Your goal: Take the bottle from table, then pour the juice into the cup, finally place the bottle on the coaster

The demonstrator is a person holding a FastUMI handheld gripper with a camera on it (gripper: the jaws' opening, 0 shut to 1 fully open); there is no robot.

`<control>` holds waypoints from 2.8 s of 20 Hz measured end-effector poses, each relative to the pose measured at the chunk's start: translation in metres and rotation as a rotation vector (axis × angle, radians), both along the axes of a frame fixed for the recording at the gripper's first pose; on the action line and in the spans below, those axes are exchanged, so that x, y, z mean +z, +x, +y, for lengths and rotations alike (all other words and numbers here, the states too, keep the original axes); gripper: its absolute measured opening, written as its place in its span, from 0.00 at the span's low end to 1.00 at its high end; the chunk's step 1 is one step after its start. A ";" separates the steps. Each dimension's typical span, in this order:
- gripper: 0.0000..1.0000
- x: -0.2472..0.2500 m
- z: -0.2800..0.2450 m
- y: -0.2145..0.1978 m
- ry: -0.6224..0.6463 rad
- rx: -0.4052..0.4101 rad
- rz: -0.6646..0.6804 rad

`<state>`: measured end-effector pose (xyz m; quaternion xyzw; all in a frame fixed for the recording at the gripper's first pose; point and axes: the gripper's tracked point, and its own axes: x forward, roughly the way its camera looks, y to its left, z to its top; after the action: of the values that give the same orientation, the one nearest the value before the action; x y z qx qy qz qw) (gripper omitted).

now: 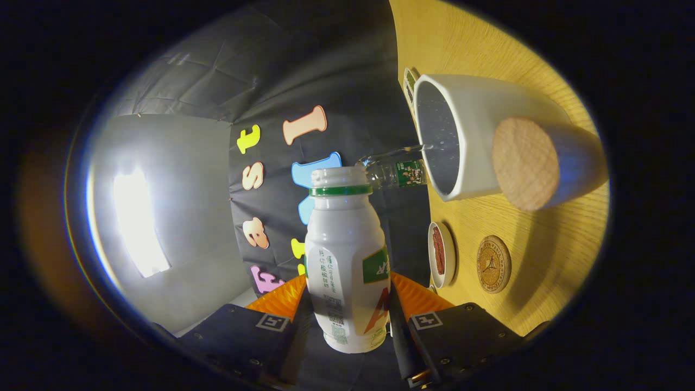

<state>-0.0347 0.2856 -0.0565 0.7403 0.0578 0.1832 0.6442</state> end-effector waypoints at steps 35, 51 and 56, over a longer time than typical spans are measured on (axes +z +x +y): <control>0.67 0.005 0.012 -0.005 0.073 0.004 -0.005; 0.67 0.009 0.009 -0.003 0.116 -0.004 -0.009; 0.67 0.010 0.007 -0.004 0.137 -0.008 -0.007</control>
<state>-0.0383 0.2931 -0.0469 0.7821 0.0400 0.1869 0.5931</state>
